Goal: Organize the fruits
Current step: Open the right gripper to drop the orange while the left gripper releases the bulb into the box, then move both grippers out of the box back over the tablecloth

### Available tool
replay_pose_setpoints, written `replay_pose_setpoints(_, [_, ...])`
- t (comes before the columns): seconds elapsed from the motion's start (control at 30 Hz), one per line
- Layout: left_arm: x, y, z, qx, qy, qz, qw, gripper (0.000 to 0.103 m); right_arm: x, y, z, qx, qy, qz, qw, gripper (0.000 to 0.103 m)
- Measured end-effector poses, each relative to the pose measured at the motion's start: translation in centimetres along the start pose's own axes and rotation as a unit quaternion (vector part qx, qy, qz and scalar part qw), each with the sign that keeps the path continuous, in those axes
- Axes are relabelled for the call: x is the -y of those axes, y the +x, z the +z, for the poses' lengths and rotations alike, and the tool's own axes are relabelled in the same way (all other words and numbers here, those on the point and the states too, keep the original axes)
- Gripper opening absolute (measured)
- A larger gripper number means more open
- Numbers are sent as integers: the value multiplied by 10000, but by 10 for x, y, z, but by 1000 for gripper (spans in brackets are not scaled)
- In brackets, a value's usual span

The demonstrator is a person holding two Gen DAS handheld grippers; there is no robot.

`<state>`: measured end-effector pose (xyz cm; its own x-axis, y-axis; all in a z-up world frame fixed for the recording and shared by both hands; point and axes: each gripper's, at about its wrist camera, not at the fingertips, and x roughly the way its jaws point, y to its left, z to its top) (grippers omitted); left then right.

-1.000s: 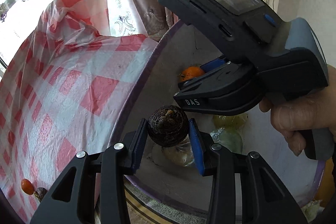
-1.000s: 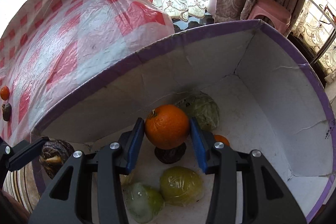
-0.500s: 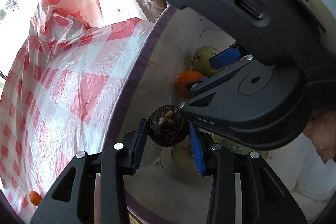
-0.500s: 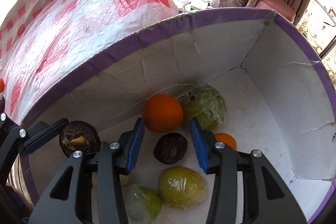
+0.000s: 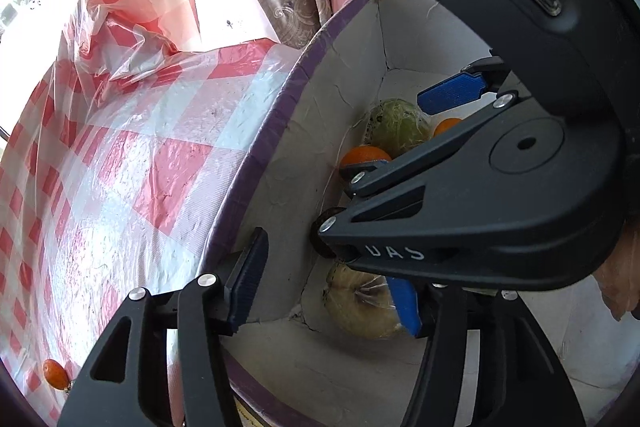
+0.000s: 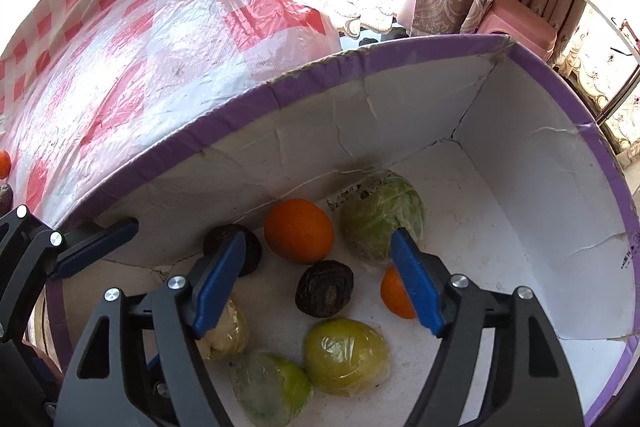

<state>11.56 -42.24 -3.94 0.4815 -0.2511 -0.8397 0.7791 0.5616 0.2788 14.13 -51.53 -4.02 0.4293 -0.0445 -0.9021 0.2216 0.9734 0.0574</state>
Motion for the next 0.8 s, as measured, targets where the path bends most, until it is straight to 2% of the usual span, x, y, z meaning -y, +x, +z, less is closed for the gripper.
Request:
replay_pose_setpoints(0.1, [0,-5,1,171,12,0,9999,65,1,-8,1,97,53,-1,9999,78])
replay_pose_setpoints(0.27, [-2,-10,-1,335,-54,-5,9994,66,7,-22,0,277,143,-27,9995,79])
replay_pose_setpoints(0.4, [-5,-23,-3,645,-158,-27,9978,69,15,-40,0,555,326,-32,9979,80])
replay_pose_setpoints(0.53, [-11,-37,-7,955,-323,88,9949,83,28,-60,-2,841,622,-55,9945,80])
replay_pose_setpoints(0.8, [-32,-52,-11,1289,-850,80,9880,83,37,-96,-1,1443,933,-69,9851,80])
